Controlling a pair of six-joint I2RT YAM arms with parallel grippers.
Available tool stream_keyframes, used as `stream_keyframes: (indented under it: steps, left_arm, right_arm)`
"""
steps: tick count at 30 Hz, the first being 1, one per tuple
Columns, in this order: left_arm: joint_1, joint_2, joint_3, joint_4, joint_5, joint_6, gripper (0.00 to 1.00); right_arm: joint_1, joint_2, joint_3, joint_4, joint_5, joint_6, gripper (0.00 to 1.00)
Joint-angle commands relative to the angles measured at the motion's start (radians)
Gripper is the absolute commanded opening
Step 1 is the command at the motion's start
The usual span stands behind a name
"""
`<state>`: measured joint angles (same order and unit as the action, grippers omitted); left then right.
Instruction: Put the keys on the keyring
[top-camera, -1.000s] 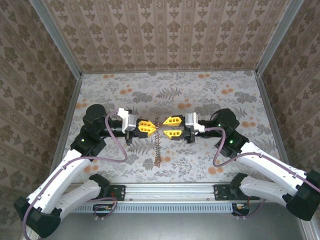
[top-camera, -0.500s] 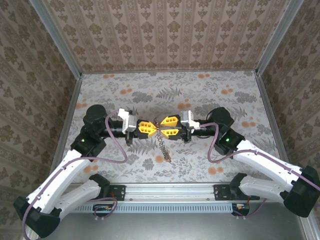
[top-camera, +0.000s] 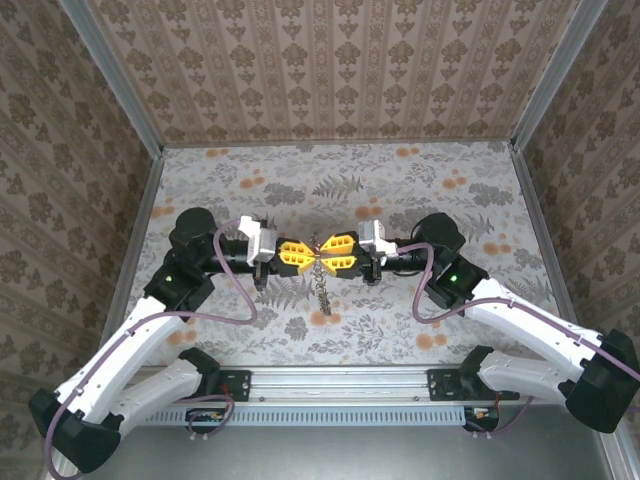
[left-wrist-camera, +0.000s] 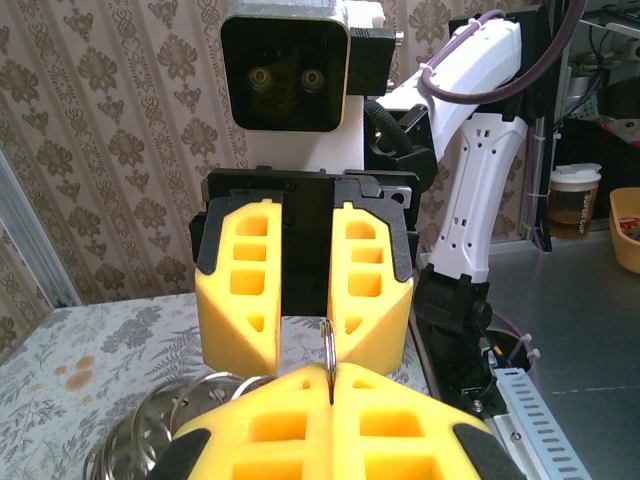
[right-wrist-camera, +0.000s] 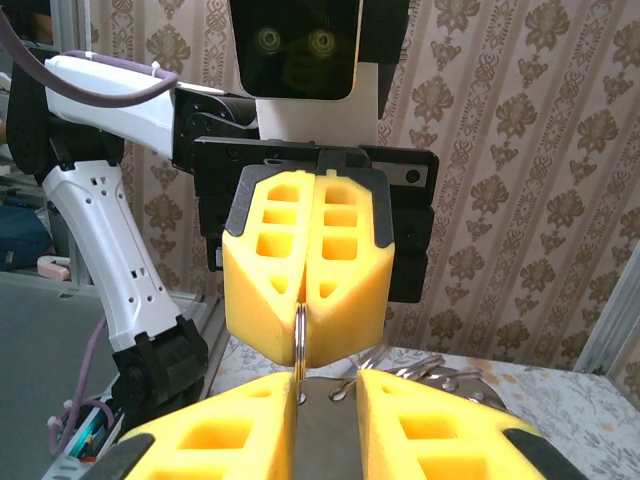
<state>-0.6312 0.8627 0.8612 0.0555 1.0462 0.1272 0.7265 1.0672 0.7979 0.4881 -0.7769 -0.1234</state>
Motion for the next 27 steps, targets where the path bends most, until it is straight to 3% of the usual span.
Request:
stream_keyframes:
  steps: [1,3,6,12,14,17,19,27]
  left_arm:
    - [-0.012,0.002,0.013,0.046,0.002,0.022,0.0]
    - [-0.012,0.003,0.012,0.049,0.0,0.021,0.0]
    - [-0.014,0.004,0.013,0.049,-0.003,0.02,0.0]
    - [-0.038,0.013,0.037,-0.033,-0.06,0.062,0.0]
    - [-0.06,0.016,0.064,-0.12,-0.129,0.11,0.01]
    - [-0.079,0.01,0.098,-0.245,-0.253,0.162,0.24]
    - [-0.084,-0.006,0.111,-0.296,-0.327,0.176,0.32]
    - [-0.088,-0.021,0.166,-0.465,-0.621,0.229,0.37]
  right_arm:
    - [0.005,-0.002,0.035,-0.005,-0.025,0.007,0.21]
    - [0.005,-0.001,0.04,-0.008,-0.018,0.01,0.16]
    - [0.005,0.014,0.072,-0.069,-0.004,0.004,0.0]
    - [0.005,0.0,0.124,-0.177,0.084,0.03,0.0]
    - [0.005,-0.007,0.156,-0.262,0.137,0.026,0.0]
    - [0.005,-0.003,0.218,-0.432,0.245,-0.009,0.0]
    - [0.004,0.01,0.26,-0.539,0.327,-0.025,0.0]
    - [0.007,0.148,0.515,-1.043,0.59,-0.064,0.0]
